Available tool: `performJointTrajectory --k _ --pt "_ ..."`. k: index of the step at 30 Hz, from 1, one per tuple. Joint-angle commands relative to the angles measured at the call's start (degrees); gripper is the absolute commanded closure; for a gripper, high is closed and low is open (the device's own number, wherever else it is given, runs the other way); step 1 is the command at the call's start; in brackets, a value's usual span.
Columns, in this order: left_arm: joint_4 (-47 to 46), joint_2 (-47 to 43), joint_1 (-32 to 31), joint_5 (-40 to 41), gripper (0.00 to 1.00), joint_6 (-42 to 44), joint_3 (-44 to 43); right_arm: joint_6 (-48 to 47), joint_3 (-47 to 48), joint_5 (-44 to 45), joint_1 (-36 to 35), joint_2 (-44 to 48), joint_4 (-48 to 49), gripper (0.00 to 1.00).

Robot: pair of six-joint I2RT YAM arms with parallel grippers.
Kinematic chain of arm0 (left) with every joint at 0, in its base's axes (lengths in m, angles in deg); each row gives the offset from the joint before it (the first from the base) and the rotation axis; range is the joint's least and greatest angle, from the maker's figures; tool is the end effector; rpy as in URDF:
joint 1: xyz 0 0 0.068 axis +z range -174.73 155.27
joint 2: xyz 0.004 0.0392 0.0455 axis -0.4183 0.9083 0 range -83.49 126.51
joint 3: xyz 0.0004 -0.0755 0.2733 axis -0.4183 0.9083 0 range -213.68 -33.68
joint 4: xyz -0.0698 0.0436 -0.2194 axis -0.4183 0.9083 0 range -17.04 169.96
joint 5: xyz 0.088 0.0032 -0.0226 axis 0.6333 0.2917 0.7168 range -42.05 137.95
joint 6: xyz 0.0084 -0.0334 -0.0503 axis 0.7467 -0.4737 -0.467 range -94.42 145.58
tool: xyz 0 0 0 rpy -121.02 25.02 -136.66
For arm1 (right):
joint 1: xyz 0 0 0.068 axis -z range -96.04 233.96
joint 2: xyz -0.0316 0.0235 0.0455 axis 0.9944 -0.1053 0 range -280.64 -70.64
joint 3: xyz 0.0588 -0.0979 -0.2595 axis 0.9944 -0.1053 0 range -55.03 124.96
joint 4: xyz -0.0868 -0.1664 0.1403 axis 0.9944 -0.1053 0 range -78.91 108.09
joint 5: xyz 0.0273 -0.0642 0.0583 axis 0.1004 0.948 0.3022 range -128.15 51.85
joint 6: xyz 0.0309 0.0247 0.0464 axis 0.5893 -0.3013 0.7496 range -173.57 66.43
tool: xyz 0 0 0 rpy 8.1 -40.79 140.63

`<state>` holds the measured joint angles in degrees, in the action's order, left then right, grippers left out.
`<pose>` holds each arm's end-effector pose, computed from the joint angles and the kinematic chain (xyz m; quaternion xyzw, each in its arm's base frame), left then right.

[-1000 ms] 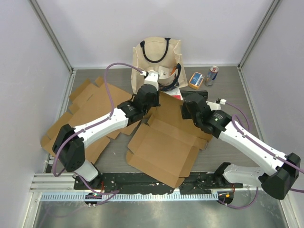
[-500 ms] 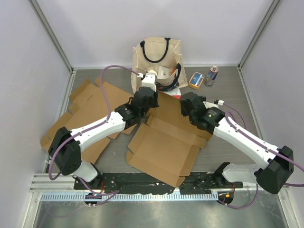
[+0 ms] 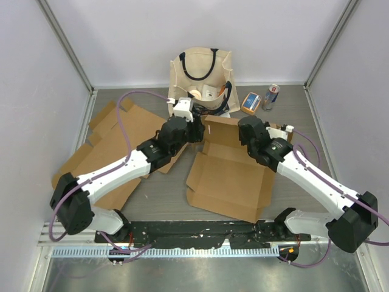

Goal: Fold the paper box

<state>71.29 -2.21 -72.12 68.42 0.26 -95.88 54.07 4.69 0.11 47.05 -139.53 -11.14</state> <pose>0.2238 -0.2197 0.3366 0.0486 0.7986 -0.2300 0.5540 0.2005 0.1153 0.3268 0.6087 0.6110 0.3018 0.4063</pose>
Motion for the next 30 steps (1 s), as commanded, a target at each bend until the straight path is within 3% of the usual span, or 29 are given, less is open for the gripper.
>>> performJointTrajectory --k 1,7,13,17,20,26,30 --pt "0.43 -9.02 -0.24 -6.65 0.44 -4.02 3.39 -9.1 -4.78 2.54 2.36 5.33 7.49 0.97" --pt "7.38 -16.58 0.37 -6.32 0.41 -4.21 5.85 -17.53 -15.68 -4.76 6.92 10.87 20.41 0.98" --pt "6.15 -13.36 2.31 -7.55 0.37 -1.49 7.97 -20.72 -22.81 -10.31 9.22 15.26 27.39 0.99" --pt "7.39 -9.04 2.84 -5.96 0.53 -3.15 7.61 -18.17 -24.47 -12.77 11.67 16.15 27.65 0.99" --pt "1.95 -8.85 2.23 -12.46 0.56 -8.15 13.64 -15.01 -23.87 -16.02 13.17 15.36 27.48 0.99" --pt "-14.04 -10.18 -1.47 -15.54 0.56 -16.5 24.73 -8.33 -20.19 -22.34 16.42 12.47 22.04 0.98" --pt "-17.84 -5.09 -1.73 -18.97 0.64 -20.55 24.41 -8.14 -17.89 -24.28 17.39 11.14 18.43 0.98"
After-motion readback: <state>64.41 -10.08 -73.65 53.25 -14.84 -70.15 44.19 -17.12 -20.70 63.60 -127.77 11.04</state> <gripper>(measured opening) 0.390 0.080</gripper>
